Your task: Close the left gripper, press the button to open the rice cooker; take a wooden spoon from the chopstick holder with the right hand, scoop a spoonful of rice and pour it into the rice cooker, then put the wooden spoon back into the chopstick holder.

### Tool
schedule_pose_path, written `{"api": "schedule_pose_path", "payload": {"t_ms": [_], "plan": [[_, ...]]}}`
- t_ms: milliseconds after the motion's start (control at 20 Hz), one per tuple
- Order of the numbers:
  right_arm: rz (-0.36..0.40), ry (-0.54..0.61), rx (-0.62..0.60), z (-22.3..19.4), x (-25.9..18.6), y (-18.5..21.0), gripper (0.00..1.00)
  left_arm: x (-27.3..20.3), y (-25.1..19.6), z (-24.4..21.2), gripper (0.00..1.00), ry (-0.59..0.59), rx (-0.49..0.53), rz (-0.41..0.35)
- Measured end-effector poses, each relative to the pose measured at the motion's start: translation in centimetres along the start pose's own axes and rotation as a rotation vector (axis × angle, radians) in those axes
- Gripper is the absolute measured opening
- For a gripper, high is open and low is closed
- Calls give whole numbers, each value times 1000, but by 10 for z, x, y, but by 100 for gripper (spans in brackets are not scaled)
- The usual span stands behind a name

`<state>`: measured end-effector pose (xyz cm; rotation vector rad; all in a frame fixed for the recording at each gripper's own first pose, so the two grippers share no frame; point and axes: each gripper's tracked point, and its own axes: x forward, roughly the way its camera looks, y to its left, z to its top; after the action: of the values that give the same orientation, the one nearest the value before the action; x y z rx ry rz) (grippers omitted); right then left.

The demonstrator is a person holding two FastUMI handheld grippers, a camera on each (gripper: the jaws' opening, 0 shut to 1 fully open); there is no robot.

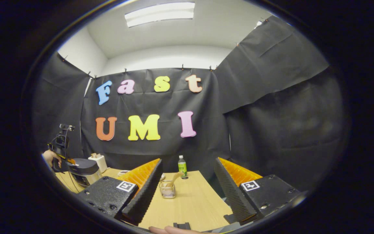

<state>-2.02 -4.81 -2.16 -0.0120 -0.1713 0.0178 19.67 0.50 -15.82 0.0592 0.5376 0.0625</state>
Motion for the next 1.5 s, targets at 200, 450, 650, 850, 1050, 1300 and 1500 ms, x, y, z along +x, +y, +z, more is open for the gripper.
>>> {"api": "schedule_pose_path", "payload": {"t_ms": [200,450,650,850,1050,1300,1500], "plan": [[-14,33,9,-9,4,-6,100,13,9,-4,1,14,38,58],[-12,60,17,-18,7,-4,100,14,11,-14,3,83,-22,48],[-1,75,-17,-24,8,4,100,13,9,-13,3,69,15,73],[33,96,-48,-37,12,19,100,1,12,5,2,-42,116,136],[103,179,10,-63,22,39,100,-57,7,47,61,-222,151,162],[116,192,9,-84,43,45,100,-127,-11,59,96,-372,59,62],[139,202,34,-102,65,59,100,-171,-26,44,96,-444,18,-2]]}}
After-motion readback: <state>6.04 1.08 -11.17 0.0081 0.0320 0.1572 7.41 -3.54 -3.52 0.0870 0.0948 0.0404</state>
